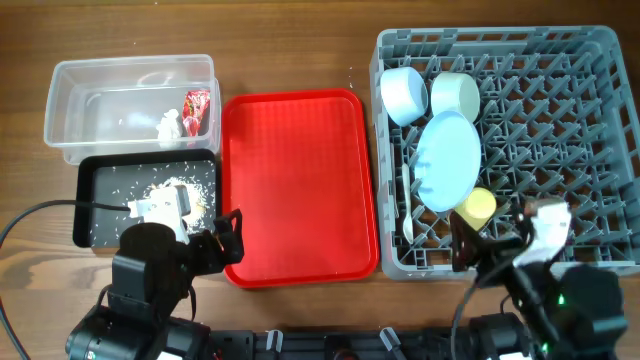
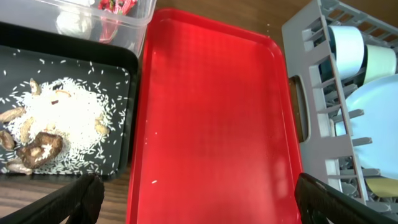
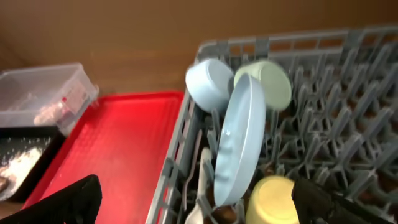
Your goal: Sort waste into correct bins and load items into the dishwasher rack
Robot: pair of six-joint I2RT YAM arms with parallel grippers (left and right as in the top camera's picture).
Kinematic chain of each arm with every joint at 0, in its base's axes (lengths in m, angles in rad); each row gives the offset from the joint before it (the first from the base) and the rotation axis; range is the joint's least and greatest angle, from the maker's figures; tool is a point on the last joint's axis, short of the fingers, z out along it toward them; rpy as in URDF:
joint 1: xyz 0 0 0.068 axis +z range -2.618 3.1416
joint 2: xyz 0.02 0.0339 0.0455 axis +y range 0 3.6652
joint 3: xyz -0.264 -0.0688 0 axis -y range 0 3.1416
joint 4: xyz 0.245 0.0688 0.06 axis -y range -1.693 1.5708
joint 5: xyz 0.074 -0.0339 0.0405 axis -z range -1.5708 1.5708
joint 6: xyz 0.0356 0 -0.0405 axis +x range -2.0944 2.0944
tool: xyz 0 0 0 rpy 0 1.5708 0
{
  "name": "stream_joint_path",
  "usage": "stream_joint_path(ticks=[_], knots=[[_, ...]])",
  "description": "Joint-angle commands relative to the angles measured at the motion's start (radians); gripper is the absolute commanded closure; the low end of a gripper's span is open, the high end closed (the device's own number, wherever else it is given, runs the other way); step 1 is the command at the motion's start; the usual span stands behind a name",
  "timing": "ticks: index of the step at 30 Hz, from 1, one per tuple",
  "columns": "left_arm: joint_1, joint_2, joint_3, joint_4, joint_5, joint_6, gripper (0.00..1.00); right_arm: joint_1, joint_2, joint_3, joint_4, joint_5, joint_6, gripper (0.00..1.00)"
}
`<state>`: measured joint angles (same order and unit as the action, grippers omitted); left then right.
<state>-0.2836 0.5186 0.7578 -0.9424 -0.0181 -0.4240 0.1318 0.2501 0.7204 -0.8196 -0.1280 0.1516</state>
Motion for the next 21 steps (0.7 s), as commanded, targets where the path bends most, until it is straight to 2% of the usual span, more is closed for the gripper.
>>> stream_joint_path(ticks=[1, 3, 8, 9, 12, 14, 21], knots=[[-0.006, -0.007, -0.008, 0.003, -0.014, -0.006, 0.0, 0.0, -0.167, -0.131, 0.116, 0.031, -0.022, 0.0], [-0.006, -0.007, -0.008, 0.003, -0.014, -0.006, 0.0, -0.002, -0.246, -0.286, 0.322, 0.03, -0.022, 0.0], [-0.006, -0.007, -0.008, 0.003, -0.013, -0.006, 0.0, -0.055, -0.246, -0.615, 0.867, 0.022, -0.017, 0.0], [-0.006, -0.007, -0.008, 0.003, -0.014, -0.006, 0.0, -0.072, -0.246, -0.66, 0.932, 0.015, -0.018, 0.0], [-0.006, -0.007, -0.008, 0.003, -0.013, -0.006, 0.0, -0.079, -0.247, -0.715, 0.877, 0.011, -0.029, 0.0], [-0.006, -0.007, -0.008, 0.003, -0.014, -0.006, 0.0, -0.079, -0.247, -0.715, 0.826, -0.001, -0.1, 0.0], [-0.006, -0.007, -0.008, 0.003, -0.013, -0.006, 0.0, -0.079, -0.245, -0.715, 0.827, 0.0, -0.071, 0.0]])
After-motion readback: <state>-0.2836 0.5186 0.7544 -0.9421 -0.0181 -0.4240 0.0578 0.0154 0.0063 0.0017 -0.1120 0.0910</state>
